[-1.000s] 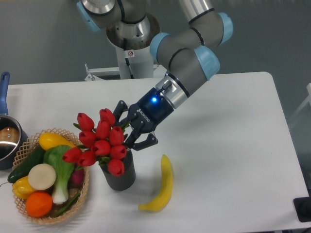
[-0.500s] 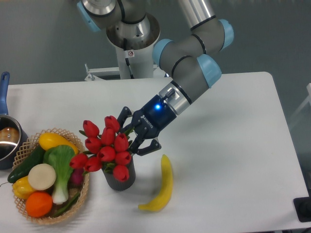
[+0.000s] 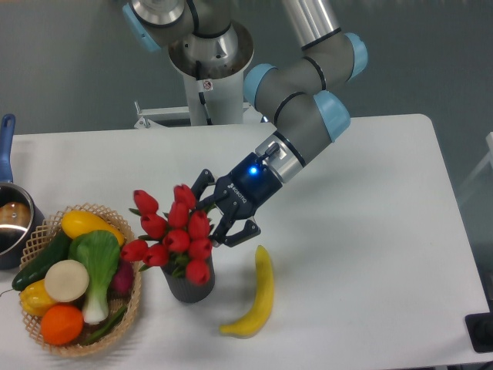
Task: Insert the flowers into the vase
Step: 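Open the gripper and lift it up away from the tulips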
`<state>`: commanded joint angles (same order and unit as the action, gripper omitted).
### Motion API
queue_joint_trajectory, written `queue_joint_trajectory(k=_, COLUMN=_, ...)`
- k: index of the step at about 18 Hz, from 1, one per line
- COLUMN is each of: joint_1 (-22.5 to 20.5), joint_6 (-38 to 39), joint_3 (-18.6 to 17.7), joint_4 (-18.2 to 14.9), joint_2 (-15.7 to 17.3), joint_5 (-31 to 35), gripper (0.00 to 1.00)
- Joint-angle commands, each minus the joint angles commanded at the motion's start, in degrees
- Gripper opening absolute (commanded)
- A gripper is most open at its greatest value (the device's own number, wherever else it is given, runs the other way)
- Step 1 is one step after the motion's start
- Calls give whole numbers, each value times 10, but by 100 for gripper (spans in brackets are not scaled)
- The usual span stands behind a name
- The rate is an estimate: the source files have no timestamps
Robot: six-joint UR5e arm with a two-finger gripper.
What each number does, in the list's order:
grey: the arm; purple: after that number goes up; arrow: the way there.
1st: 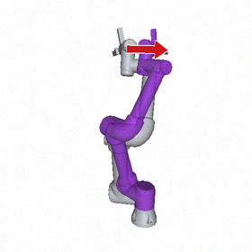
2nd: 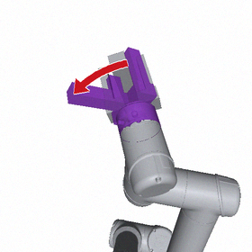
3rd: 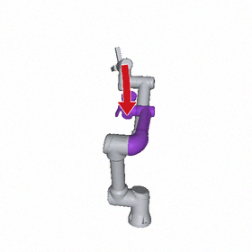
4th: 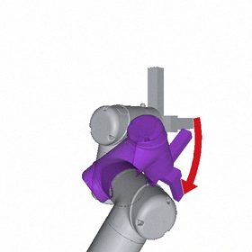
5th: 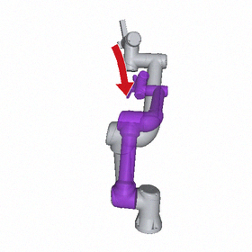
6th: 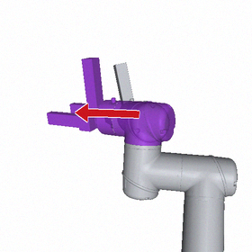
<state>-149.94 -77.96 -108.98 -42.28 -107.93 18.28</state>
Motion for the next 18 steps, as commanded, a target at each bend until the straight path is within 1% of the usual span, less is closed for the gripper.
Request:
queue_joint_trajectory(k=1, joint_1=0, joint_6=0, joint_3=0, joint_4=0, joint_2=0, joint_5=0, gripper=99)
queue_joint_trajectory(k=6, joint_1=-3, joint_6=2, joint_3=0, joint_4=0, joint_2=5, joint_5=0, gripper=100)
queue_joint_trajectory(k=8, joint_1=-8, joint_6=-1, joint_3=4, joint_4=0, joint_2=23, joint_5=7, gripper=100)
queue_joint_trajectory(k=9, joint_1=-13, joint_6=-3, joint_3=10, joint_4=-1, joint_2=40, joint_5=31, gripper=100)
queue_joint_trajectory(k=10, joint_1=-15, joint_6=-3, joint_3=16, joint_4=-3, joint_2=60, joint_5=92, gripper=100)
queue_joint_trajectory(k=11, joint_1=-14, joint_6=0, joint_3=18, joint_4=-4, joint_2=89, joint_5=207, gripper=100)
queue_joint_trajectory(k=12, joint_1=-10, joint_6=1, joint_3=12, joint_4=-5, joint_2=108, joint_5=266, gripper=100)
queue_joint_trajectory(k=14, joint_1=-18, joint_6=3, joint_3=0, joint_4=-6, joint_2=148, joint_5=267, gripper=100)
queue_joint_trajectory(k=15, joint_1=-18, joint_6=6, joint_3=3, joint_4=-15, joint_2=163, joint_5=269, gripper=100)
queue_joint_trajectory(k=16, joint_1=-22, joint_6=15, joint_3=10, joint_4=-31, joint_2=177, joint_5=272, gripper=100)
queue_joint_trajectory(k=18, joint_1=-40, joint_6=24, joint_3=40, joint_4=-74, joint_2=196, joint_5=283, gripper=100)
